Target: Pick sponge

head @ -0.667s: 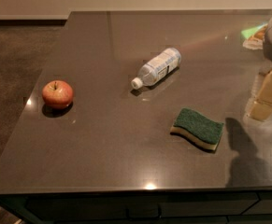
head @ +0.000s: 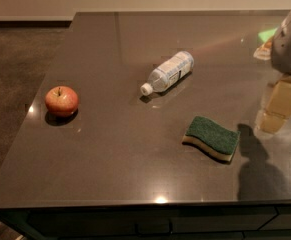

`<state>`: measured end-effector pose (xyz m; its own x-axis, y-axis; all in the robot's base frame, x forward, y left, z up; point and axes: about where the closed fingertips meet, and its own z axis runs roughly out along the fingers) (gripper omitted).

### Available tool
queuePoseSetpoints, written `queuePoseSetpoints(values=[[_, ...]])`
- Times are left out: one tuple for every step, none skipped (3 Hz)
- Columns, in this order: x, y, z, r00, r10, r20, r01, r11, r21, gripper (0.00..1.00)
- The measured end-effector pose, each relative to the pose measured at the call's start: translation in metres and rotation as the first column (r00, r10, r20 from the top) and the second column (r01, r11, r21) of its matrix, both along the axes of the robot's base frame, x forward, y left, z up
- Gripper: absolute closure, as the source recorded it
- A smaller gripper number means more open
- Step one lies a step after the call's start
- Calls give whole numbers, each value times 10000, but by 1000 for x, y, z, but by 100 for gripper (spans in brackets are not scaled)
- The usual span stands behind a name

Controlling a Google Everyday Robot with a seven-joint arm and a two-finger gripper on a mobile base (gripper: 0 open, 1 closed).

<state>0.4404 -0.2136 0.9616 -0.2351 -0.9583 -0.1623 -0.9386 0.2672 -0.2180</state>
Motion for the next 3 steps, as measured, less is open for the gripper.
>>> queuePoseSetpoints(values=[[-1,11,-27,9984,-29,-557,19,9998,-184,0],[-4,26,-53,9966,106,-814,-134,9994,-328,0],[-9,36,-80,9955,5,-944,-15,9999,-109,0]])
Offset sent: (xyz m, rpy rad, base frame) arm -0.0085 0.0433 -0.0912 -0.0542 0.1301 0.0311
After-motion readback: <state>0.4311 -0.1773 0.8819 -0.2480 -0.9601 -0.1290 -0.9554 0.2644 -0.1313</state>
